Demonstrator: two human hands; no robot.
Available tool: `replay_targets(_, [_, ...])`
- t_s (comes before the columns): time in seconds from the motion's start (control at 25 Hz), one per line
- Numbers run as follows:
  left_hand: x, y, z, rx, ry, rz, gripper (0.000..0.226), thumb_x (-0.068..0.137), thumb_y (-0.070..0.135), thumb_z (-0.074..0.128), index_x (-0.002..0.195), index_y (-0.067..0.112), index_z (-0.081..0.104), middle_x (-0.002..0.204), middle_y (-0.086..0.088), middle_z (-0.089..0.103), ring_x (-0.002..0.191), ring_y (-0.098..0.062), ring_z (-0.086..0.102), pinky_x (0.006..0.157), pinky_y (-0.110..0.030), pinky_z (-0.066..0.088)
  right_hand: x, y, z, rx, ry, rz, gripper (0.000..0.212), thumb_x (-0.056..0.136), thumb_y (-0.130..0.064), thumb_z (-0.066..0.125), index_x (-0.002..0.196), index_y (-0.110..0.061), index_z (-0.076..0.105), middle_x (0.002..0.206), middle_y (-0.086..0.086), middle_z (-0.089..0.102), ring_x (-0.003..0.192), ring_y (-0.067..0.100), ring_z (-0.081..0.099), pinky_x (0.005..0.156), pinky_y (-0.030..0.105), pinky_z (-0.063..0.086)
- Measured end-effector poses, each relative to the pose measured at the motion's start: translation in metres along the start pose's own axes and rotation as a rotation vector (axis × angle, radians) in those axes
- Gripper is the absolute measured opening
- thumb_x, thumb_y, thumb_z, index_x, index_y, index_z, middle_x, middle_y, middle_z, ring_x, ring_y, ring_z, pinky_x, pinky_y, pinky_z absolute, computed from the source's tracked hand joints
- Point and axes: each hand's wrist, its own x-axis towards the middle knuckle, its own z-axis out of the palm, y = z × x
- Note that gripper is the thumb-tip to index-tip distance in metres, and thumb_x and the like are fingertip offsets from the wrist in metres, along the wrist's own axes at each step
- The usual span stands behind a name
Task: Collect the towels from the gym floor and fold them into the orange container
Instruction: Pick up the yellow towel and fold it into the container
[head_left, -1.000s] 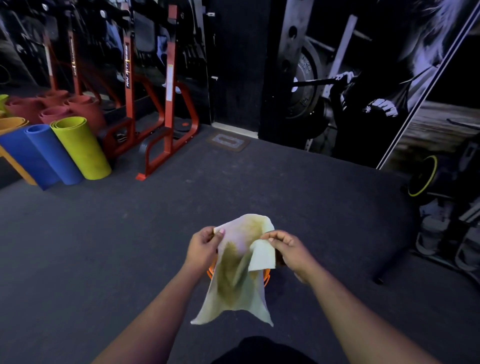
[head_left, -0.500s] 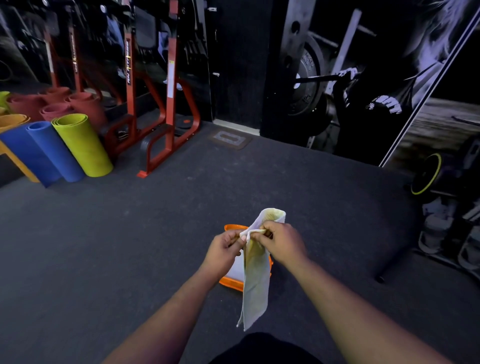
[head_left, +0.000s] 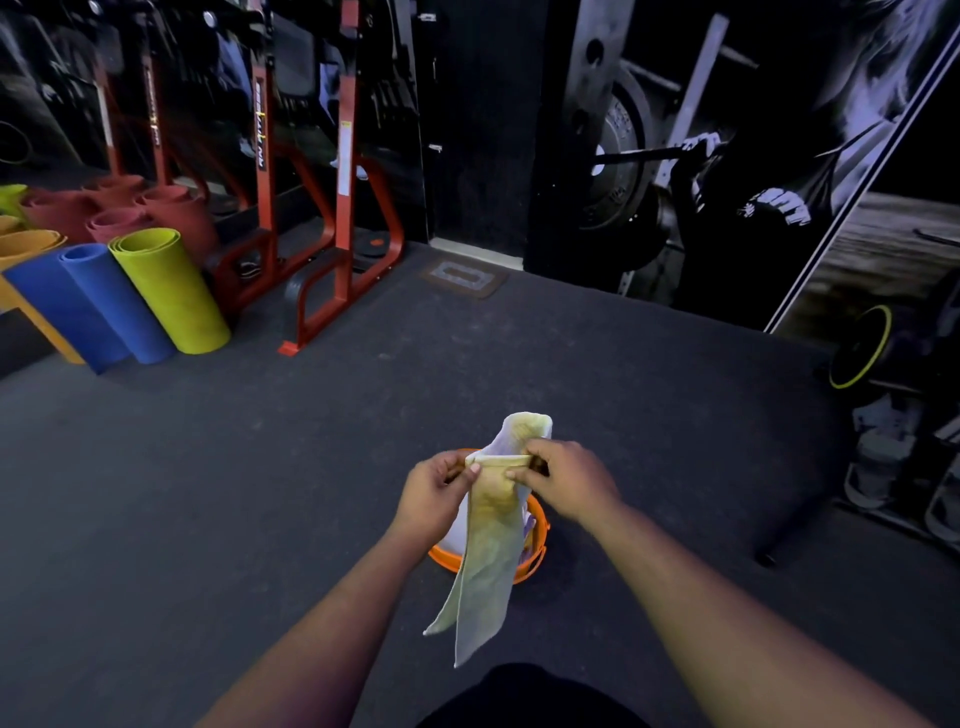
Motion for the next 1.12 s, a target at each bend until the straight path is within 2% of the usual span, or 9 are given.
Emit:
replay_targets(0.12, [0.007, -0.003, -0.013, 0.097, 0.082, 0.001, 0.016, 0.099, 0.025, 0.062, 0.103, 0.013, 0.072, 0.094, 0.001, 0.077, 0.089, -0.013, 0.071, 0.083, -0.035, 0.056, 0.002, 0.021, -0.006, -0.179, -0.025, -0.07, 0.03, 0.091, -0.056, 0.062, 0.08, -0.03, 0.049, 0.093, -0.006, 0.068, 0.096, 0.022, 0.063, 0.071, 0.035, 0.039])
replay_targets(0.24, [0.013, -0.006, -0.024, 0.195, 0.18, 0.004, 0.023, 0.105, 0.02, 0.055, 0.091, 0.002, 0.059, 0.081, 0.001, 0.06, 0.075, -0.011, 0.054, 0.072, -0.036, 0.044, 0.002, 0.04, -0.011, -0.38, -0.052, -0.037, 0.029, 0.094, -0.057, 0.055, 0.112, -0.034, 0.061, 0.114, -0.008, 0.063, 0.116, 0.019, 0.055, 0.09, 0.038, 0.041])
replay_targets(0.32, [0.013, -0.004, -0.024, 0.203, 0.198, -0.023, 0.03, 0.107, 0.023, 0.05, 0.086, 0.002, 0.051, 0.08, 0.001, 0.051, 0.073, -0.01, 0.048, 0.071, -0.036, 0.04, 0.002, 0.042, -0.011, -0.379, -0.006, -0.039, 0.028, 0.096, -0.052, 0.054, 0.118, -0.034, 0.06, 0.114, -0.007, 0.061, 0.116, 0.02, 0.056, 0.09, 0.038, 0.044])
replay_targets(0.44, [0.013, 0.004, -0.019, 0.195, 0.208, -0.053, 0.028, 0.106, 0.03, 0.051, 0.09, 0.007, 0.048, 0.084, 0.002, 0.05, 0.075, -0.008, 0.048, 0.073, -0.034, 0.042, 0.004, 0.034, -0.015, -0.083, 0.087, -0.033, 0.014, 0.093, -0.044, 0.062, 0.092, -0.03, 0.058, 0.098, -0.01, 0.063, 0.095, 0.018, 0.061, 0.072, 0.035, 0.049])
replay_targets(0.56, [0.018, 0.013, -0.026, 0.217, 0.05, 0.003, 0.027, 0.092, 0.035, 0.074, 0.107, 0.017, 0.058, 0.096, 0.006, 0.067, 0.086, -0.007, 0.063, 0.079, -0.03, 0.052, 0.004, 0.037, -0.02, 0.193, 0.149, 0.074, 0.022, 0.082, -0.032, 0.073, 0.073, -0.029, 0.053, 0.081, -0.009, 0.066, 0.078, 0.015, 0.063, 0.066, 0.037, 0.052])
replay_targets(0.72, [0.024, 0.016, -0.034, 0.341, 0.006, 0.107, 0.02, 0.076, 0.024, 0.081, 0.094, 0.029, 0.076, 0.096, 0.008, 0.076, 0.091, -0.007, 0.071, 0.083, -0.036, 0.058, 0.005, 0.046, -0.024, 0.509, 0.186, 0.098, 0.024, 0.075, -0.013, 0.076, 0.067, -0.025, 0.057, 0.064, -0.007, 0.061, 0.06, 0.007, 0.051, 0.06, 0.038, 0.046])
replay_targets(0.88, [0.024, 0.033, -0.026, 0.056, 0.029, 0.038, 0.011, 0.091, 0.006, 0.072, 0.1, 0.011, 0.077, 0.091, 0.002, 0.078, 0.082, -0.01, 0.071, 0.074, -0.032, 0.057, 0.002, 0.036, -0.032, 0.778, 0.335, 0.074, 0.021, 0.082, -0.012, 0.078, 0.089, -0.025, 0.063, 0.078, -0.003, 0.064, 0.07, 0.011, 0.056, 0.066, 0.043, 0.049])
replay_targets(1.0, [0.026, 0.059, -0.012, -0.225, -0.04, -0.064, 0.024, 0.103, 0.013, 0.057, 0.111, -0.006, 0.07, 0.093, -0.01, 0.076, 0.081, -0.017, 0.072, 0.072, -0.031, 0.059, -0.002, 0.023, -0.047, 0.944, 0.501, 0.075, 0.045, 0.086, -0.006, 0.079, 0.123, -0.017, 0.055, 0.096, 0.0, 0.07, 0.084, 0.01, 0.065, 0.076, 0.031, 0.054])
replay_targets(1.12, [0.033, 0.096, -0.003, -0.419, -0.122, -0.077, 0.028, 0.106, 0.02, 0.052, 0.114, -0.002, 0.068, 0.101, -0.018, 0.075, 0.089, -0.027, 0.074, 0.075, -0.038, 0.061, -0.004, 0.024, -0.042, 1.111, 0.164, 0.157, 0.074, 0.074, -0.033, 0.09, 0.136, -0.013, 0.054, 0.119, 0.004, 0.072, 0.11, 0.017, 0.069, 0.089, 0.027, 0.058])
